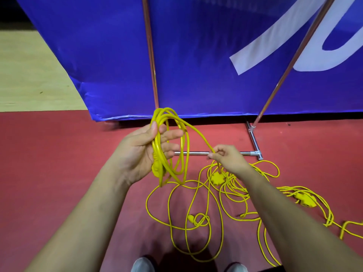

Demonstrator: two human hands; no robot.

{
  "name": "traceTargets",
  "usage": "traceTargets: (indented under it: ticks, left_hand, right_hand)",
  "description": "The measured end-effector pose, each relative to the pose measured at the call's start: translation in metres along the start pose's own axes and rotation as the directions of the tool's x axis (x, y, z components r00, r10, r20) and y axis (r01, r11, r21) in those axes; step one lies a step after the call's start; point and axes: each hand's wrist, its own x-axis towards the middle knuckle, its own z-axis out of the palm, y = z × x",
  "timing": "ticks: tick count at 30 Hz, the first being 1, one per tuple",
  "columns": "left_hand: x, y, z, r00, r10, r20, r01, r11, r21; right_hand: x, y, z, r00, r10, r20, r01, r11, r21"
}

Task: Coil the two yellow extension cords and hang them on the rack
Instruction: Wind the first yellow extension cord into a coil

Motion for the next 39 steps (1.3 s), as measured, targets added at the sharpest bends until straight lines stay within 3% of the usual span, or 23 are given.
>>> traceTargets:
  ticks: [3, 6, 8, 11, 14, 17, 21, 23, 27, 31, 35, 39]
  left_hand:
    - [0.000, 0.002, -0.001, 0.998, 0.054, -0.044, -0.052, 0.997, 0.059]
    - [0.002, 0.000, -0.006, 0.993, 0.089, -0.071, -0.079, 0.988, 0.133]
    - [0.004, 0.000, -0.007, 0.987, 0.123, -0.107, -0.100, 0.974, 0.203]
    - [0.007, -0.001, -0.014, 0.978, 0.158, -0.138, -0.103, 0.934, 0.342]
    - [0.008, -0.005, -0.019, 0.977, 0.140, -0.161, -0.055, 0.894, 0.444]
    - [0.006, -0.012, -0.015, 0.991, 0.042, -0.124, 0.033, 0.837, 0.547]
    - [-0.001, -0.015, -0.008, 0.988, -0.149, 0.047, 0.082, 0.751, 0.656]
    - [-0.001, -0.015, -0.009, 0.986, -0.148, 0.081, 0.069, 0.790, 0.609]
    - [0.001, -0.017, -0.002, 0.993, -0.091, 0.072, 0.057, 0.921, 0.386]
    - [0.003, -0.012, -0.002, 0.999, -0.054, 0.009, 0.048, 0.947, 0.319]
    - [0.000, -0.009, -0.004, 0.982, -0.182, -0.043, 0.186, 0.937, 0.294]
    - [-0.001, -0.013, 0.001, 0.954, -0.301, -0.014, 0.290, 0.905, 0.313]
  right_hand:
    - [-0.004, 0.014, 0.011, 0.994, 0.088, 0.071, -0.087, 0.996, -0.024]
    - [-0.009, -0.005, 0.029, 0.975, 0.153, 0.163, -0.187, 0.957, 0.223]
    - [-0.013, -0.027, 0.038, 0.961, 0.189, 0.201, -0.242, 0.927, 0.285]
    - [-0.021, -0.053, 0.039, 0.963, 0.113, 0.244, -0.141, 0.985, 0.100]
    - [-0.036, -0.082, 0.025, 0.902, 0.017, 0.432, 0.053, 0.987, -0.149]
    - [-0.051, -0.111, 0.008, 0.801, -0.043, 0.598, 0.138, 0.984, -0.115]
    - [-0.051, -0.124, -0.005, 0.853, -0.203, 0.481, 0.188, 0.979, 0.081]
    - [-0.047, -0.120, -0.008, 0.880, -0.241, 0.408, 0.181, 0.967, 0.181]
    - [-0.035, -0.100, -0.013, 0.918, -0.215, 0.332, 0.145, 0.964, 0.223]
    - [-0.025, -0.064, -0.023, 0.966, -0.136, 0.221, 0.096, 0.978, 0.184]
    - [-0.018, -0.046, -0.027, 0.994, -0.095, 0.046, 0.076, 0.948, 0.309]
    - [-0.017, -0.060, -0.027, 0.986, -0.159, -0.049, 0.166, 0.944, 0.286]
